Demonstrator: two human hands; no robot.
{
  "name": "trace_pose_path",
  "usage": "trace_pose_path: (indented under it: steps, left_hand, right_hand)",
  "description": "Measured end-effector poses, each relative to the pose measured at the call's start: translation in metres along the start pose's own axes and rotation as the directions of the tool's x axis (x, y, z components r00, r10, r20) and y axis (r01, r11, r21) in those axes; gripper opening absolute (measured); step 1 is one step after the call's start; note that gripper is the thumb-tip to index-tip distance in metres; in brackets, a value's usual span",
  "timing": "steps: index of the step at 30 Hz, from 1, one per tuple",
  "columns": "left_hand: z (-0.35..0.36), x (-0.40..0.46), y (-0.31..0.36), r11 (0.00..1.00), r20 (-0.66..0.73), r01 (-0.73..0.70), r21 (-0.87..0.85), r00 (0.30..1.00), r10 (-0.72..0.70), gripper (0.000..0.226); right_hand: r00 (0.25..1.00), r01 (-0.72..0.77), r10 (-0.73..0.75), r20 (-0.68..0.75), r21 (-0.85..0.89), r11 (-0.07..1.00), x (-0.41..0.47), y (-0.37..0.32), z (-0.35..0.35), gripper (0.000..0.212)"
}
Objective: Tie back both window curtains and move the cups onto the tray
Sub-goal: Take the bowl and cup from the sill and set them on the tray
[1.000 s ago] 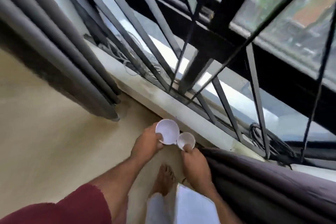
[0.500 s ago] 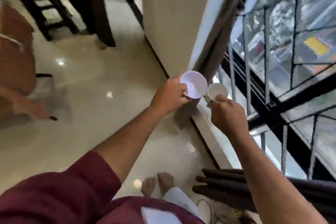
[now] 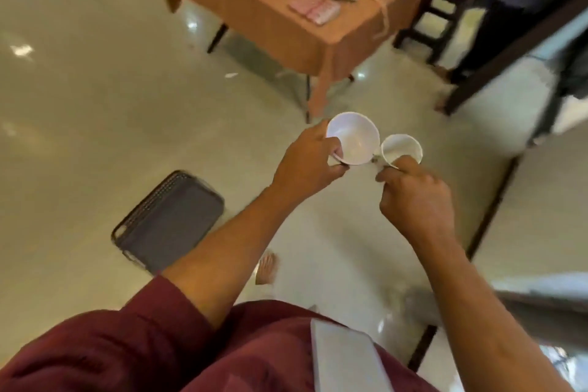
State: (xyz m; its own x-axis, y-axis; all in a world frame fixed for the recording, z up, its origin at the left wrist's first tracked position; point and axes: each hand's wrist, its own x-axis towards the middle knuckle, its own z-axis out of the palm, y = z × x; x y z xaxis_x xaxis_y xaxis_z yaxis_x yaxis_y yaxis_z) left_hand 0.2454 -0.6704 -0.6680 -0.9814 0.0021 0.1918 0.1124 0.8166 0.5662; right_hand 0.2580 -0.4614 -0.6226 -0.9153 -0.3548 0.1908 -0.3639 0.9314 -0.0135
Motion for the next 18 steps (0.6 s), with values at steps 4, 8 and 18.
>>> trace_pose_path:
  steps: [4, 8, 18]
  left_hand:
    - [-0.045, -0.061, -0.074, 0.966, -0.154, 0.255, 0.042, 0.957, -0.246, 0.025]
    - [-0.084, -0.127, -0.133, 0.868, -0.297, 0.494, 0.048, 0.837, -0.460, 0.023]
    - [-0.105, -0.252, -0.252, 0.535, -0.446, 0.845, 0.001, 0.479, -0.756, 0.029]
  right_hand:
    - [0.953, 0.294, -0.299, 0.043, 0.093, 0.951, 0.039, -0.081, 0.027, 0.027]
    - [0.829, 0.546, -0.558, 0.041, 0.157, 0.823, 0.062, -0.171, 0.051, 0.025]
    - [0.450, 0.837, -0.879, 0.158, 0.268, 0.477, 0.078, -0.362, 0.127, 0.025]
